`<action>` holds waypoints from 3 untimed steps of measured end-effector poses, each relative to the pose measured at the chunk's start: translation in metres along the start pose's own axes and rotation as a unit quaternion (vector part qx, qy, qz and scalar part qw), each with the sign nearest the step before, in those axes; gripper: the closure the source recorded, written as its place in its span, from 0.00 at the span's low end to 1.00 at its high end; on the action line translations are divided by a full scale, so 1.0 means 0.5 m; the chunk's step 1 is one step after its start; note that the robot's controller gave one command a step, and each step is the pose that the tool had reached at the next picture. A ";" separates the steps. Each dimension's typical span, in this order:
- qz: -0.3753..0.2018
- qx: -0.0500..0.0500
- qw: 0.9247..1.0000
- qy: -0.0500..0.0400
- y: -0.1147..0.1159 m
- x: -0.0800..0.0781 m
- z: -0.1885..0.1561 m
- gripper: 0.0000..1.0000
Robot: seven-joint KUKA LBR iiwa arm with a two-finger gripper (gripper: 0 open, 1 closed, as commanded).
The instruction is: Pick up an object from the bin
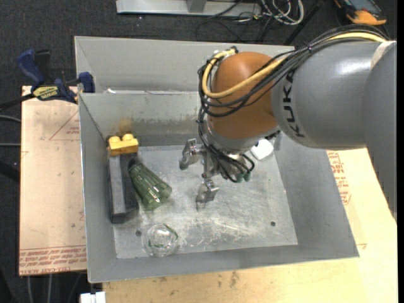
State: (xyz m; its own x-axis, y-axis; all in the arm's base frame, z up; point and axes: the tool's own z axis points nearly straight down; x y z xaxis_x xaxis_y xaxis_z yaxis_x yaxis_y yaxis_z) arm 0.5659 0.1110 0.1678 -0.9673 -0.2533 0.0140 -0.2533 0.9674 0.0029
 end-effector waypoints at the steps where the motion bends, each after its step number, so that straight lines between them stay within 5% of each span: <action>1: -0.011 0.002 1.000 -0.015 0.034 -0.005 -0.022 0.00; 2: -0.002 0.002 1.000 -0.010 0.082 0.085 0.117 0.00; 3: -0.007 0.009 1.000 0.001 0.091 0.101 0.164 0.00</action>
Offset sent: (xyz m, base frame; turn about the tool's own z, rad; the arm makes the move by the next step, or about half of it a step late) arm -0.0611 0.0335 -0.0669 -0.0019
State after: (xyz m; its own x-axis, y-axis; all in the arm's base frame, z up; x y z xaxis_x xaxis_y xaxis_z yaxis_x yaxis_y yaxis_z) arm 0.5042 0.1420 0.0867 -0.9637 -0.2665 0.0152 -0.2668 0.9637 -0.0146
